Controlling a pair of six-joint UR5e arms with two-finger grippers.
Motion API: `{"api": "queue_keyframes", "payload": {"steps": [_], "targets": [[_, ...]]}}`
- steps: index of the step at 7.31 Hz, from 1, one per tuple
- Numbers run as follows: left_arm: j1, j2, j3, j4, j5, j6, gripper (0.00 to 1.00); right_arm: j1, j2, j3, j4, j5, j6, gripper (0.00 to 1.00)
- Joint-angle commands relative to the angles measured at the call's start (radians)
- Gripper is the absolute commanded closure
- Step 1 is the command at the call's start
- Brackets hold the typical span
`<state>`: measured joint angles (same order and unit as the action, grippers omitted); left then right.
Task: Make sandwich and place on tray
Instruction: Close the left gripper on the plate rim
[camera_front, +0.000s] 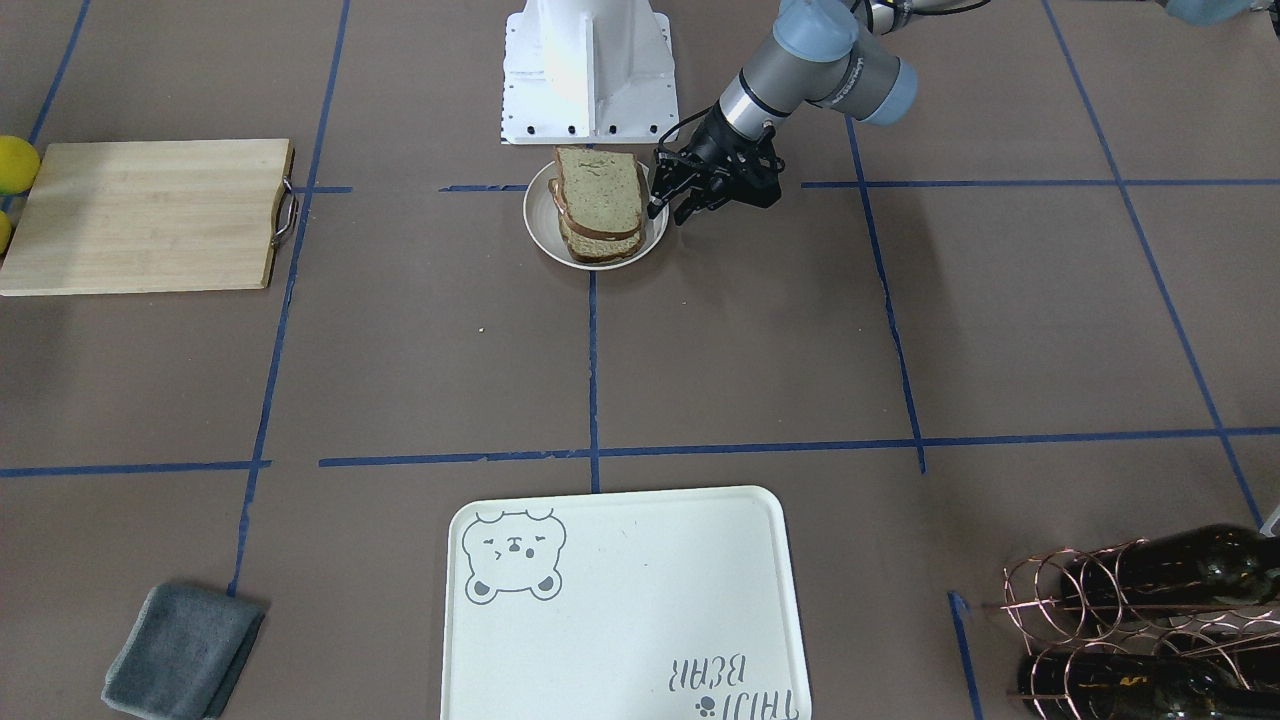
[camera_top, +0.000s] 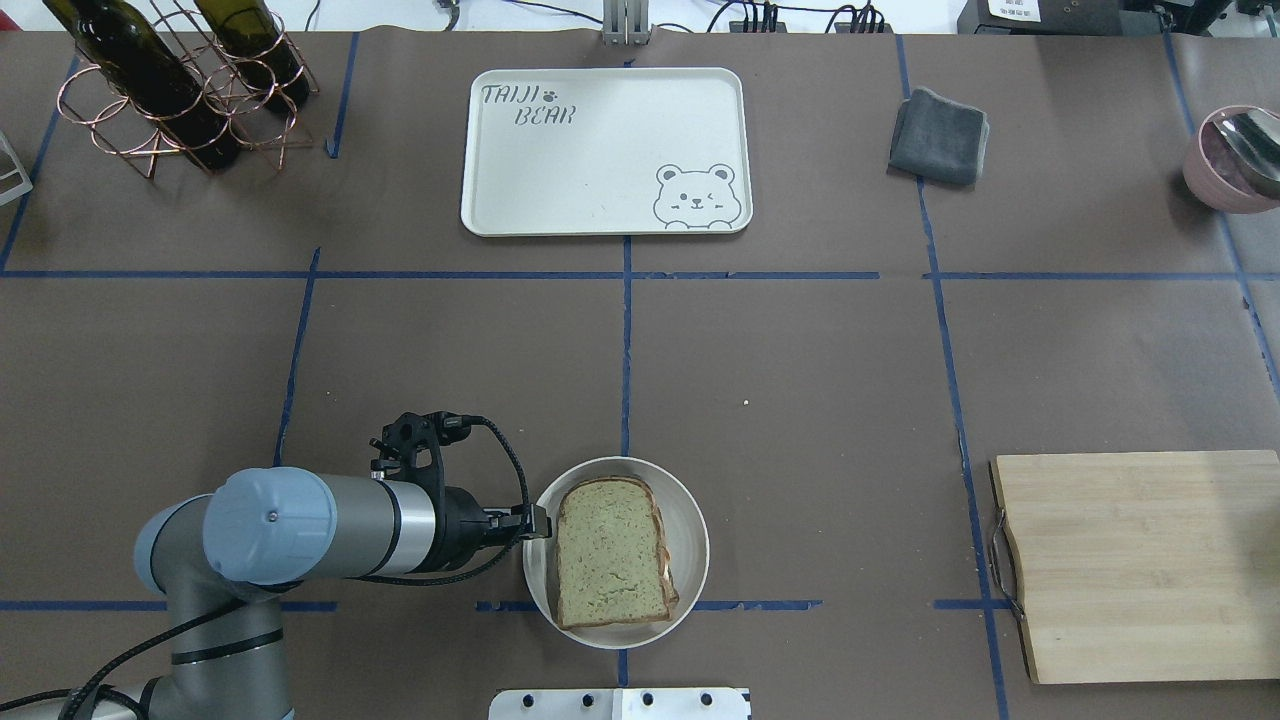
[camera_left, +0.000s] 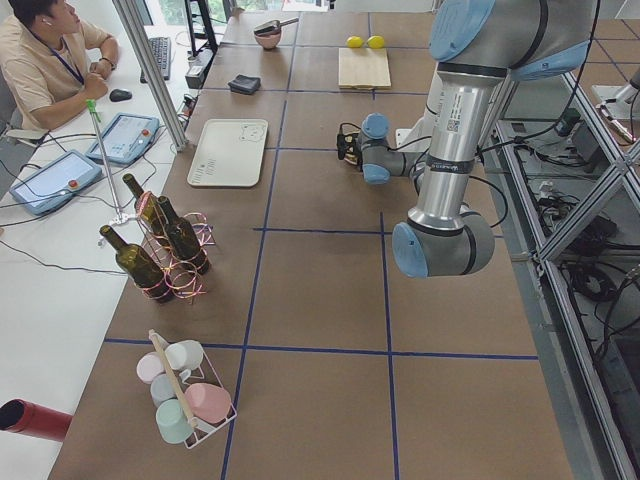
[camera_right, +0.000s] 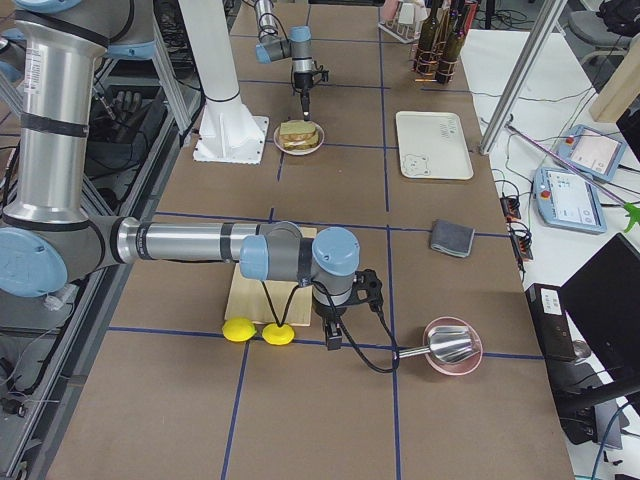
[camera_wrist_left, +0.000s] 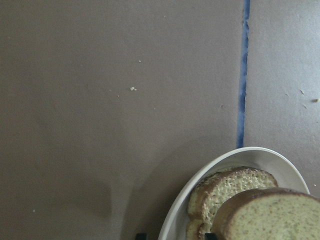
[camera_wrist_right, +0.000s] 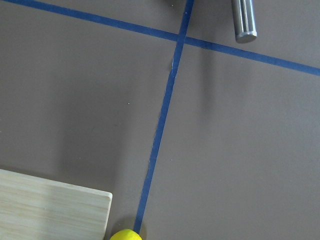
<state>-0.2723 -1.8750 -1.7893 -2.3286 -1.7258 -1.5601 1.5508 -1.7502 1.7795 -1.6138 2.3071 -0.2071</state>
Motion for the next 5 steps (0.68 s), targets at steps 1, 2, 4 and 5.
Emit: {"api": "queue_keyframes", "payload": {"steps": [1, 2, 4, 5], "targets": [[0.021, -0.001, 0.002, 0.000, 0.000, 0.000, 0.55, 0.000, 0.000, 0.000, 0.000, -0.002, 0.000, 0.00], [0.021, 0.000, 0.002, 0.000, 0.002, 0.000, 0.58, 0.000, 0.000, 0.000, 0.000, -0.002, 0.000, 0.00], [0.022, 0.002, 0.002, 0.000, 0.002, -0.001, 0.67, 0.000, 0.000, 0.000, 0.000, -0.002, 0.000, 0.00], [0.024, 0.001, 0.002, 0.000, 0.002, -0.001, 0.67, -0.001, 0.000, 0.000, 0.000, 0.000, 0.000, 0.00]]}}
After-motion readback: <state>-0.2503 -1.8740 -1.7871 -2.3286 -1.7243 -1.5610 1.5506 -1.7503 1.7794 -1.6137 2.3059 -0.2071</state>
